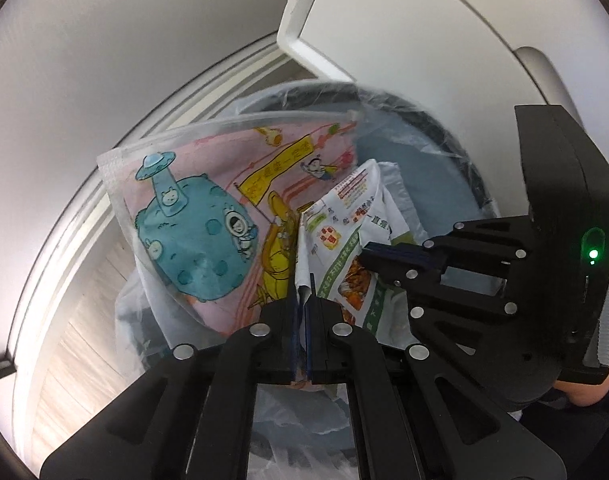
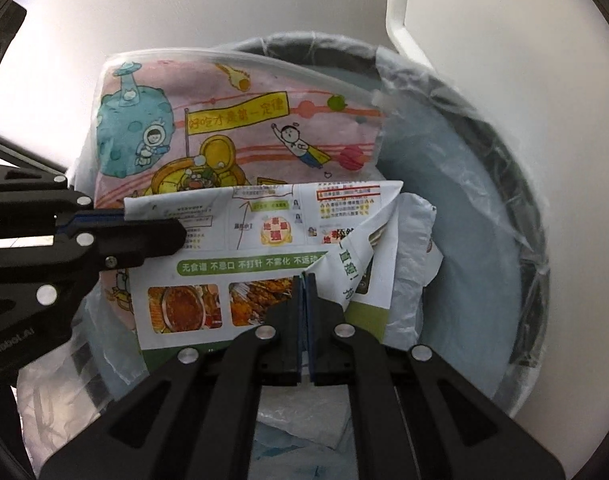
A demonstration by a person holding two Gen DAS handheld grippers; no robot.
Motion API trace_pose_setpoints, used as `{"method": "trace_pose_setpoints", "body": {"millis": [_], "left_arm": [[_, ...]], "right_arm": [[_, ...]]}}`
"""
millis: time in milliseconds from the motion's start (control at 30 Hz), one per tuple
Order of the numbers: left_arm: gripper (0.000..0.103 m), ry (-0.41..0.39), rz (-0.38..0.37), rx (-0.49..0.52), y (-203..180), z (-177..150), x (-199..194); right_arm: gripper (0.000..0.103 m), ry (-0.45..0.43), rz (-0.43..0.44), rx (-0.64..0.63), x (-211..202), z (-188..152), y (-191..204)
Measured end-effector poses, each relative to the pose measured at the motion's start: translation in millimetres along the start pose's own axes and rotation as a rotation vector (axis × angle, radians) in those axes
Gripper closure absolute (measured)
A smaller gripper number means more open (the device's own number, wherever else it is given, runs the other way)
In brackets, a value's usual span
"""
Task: Collect trash
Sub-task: 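Lower the flyer into the bin onto the snack bag and open both grippers, then raise both tools away from the bin toward the nightstand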
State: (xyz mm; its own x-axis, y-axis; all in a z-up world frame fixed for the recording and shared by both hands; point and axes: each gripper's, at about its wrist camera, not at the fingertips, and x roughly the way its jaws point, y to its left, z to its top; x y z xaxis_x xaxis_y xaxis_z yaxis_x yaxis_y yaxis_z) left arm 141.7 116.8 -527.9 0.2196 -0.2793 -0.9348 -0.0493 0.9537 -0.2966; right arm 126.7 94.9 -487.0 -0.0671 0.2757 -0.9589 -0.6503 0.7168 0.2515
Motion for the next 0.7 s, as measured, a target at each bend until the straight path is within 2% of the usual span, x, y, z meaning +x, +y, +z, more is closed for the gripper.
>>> {"method": "trace_pose_setpoints", "body": {"millis": [133,167,233,267,300,367,533,600,700], "left_arm": [[0.083,-0.016,0.006,0.019,-4.9,-8.0,-14.0],[0.078,-0.020,0.005,0.023,-6.7,-9.9,-17.1],[0.066,-0.033,-0.002,0.028,-11.2,-14.2,-23.6],[0.060,-0.043,-0.006,0.030,-14.1,-17.0,-28.5],[0.050,-0.052,-0.003,0.028,-17.2,-22.0,-34.4],[0.039,-0.071,0.002,0.029,-20.4,-26.0,-45.6],[0.022,-0.136,0.046,0.037,-20.4,-35.6,-79.0],[0.009,-0.169,0.061,0.028,-17.6,-42.4,-93.4],[0.006,-0.228,0.095,0.013,-8.8,-39.9,-114.8]], "right_arm": [[0.097,-0.019,-0.023,-0.014,-14.0,-8.9,6.1],[0.094,-0.023,-0.030,-0.017,-19.2,-11.5,8.6],[0.074,-0.033,-0.045,-0.027,-27.7,-15.1,12.6],[0.048,-0.048,-0.056,-0.037,-33.0,-16.7,16.5],[0.030,-0.062,-0.081,-0.057,-38.4,-18.6,20.1],[0.017,-0.094,-0.088,-0.081,-48.0,-22.7,22.8],[0.015,-0.169,-0.110,-0.141,-81.5,-33.6,34.3],[0.012,-0.203,-0.117,-0.165,-98.1,-43.5,31.1],[0.008,-0.258,-0.139,-0.187,-124.0,-54.0,41.7]]}}
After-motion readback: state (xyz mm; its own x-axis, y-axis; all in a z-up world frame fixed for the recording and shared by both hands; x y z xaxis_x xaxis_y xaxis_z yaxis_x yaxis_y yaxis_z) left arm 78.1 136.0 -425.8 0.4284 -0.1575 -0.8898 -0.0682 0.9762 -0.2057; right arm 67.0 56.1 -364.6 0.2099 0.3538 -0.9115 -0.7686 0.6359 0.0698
